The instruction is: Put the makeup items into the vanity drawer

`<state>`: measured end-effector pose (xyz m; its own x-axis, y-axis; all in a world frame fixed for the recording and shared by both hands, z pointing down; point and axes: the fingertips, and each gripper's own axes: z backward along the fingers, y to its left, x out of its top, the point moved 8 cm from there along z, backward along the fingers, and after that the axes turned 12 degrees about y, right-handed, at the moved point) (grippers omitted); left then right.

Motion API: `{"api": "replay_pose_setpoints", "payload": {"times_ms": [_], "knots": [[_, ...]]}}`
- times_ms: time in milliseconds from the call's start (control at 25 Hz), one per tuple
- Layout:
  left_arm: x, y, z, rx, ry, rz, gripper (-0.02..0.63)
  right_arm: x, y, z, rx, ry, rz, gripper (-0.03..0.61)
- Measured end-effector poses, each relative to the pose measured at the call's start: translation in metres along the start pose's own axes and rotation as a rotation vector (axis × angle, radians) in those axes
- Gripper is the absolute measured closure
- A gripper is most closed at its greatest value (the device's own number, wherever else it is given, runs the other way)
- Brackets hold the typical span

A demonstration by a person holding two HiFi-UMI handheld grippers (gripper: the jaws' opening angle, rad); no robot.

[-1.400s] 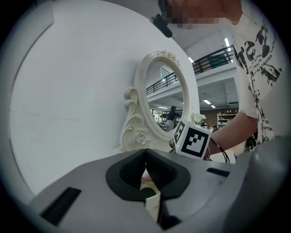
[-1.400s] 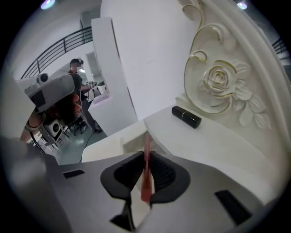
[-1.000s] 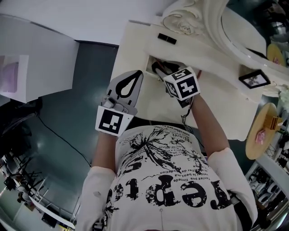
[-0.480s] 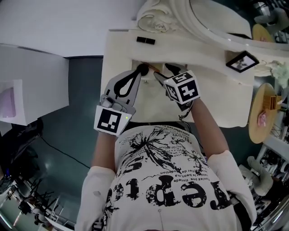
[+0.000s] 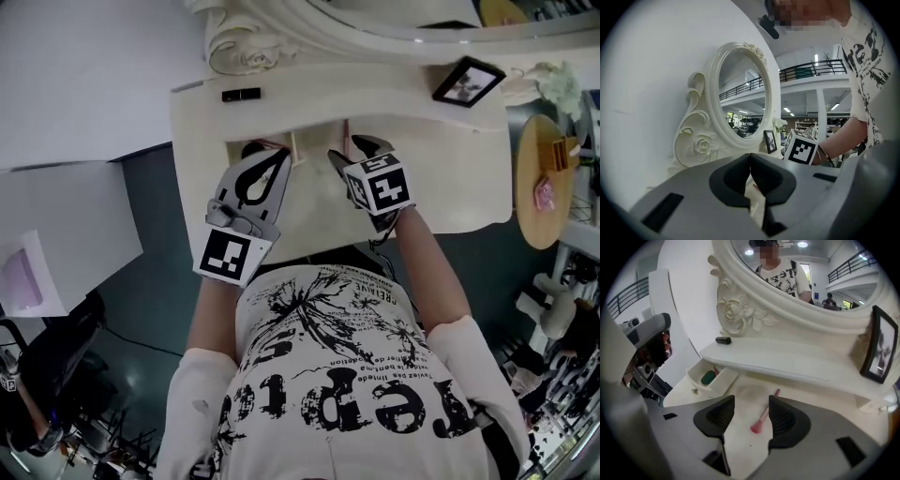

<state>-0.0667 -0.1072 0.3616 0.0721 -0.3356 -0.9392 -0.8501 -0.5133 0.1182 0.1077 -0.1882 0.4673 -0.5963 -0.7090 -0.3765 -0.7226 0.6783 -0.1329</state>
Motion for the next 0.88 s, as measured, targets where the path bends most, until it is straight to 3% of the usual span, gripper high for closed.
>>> {"api": "replay_pose_setpoints", "payload": {"times_ms": [480, 720, 880], "knots": [[-0.017, -0.001, -0.042, -0.068, 0.062, 0.002, 0.600, -0.022, -0.031, -0.052, -0.028, 0.087, -0.146, 0.338], [-0.022, 0.000, -0.044, -0.047, 0.060, 0.015, 0.600, -0.020, -0.042, -0.056, -0.087, 0.128, -0.153, 0.471], [-0.021, -0.002, -0.040, -0.034, 0.058, 0.012, 0.600, -0.020, -0.046, -0.055, -0.078, 0.147, -0.123, 0.517]]}}
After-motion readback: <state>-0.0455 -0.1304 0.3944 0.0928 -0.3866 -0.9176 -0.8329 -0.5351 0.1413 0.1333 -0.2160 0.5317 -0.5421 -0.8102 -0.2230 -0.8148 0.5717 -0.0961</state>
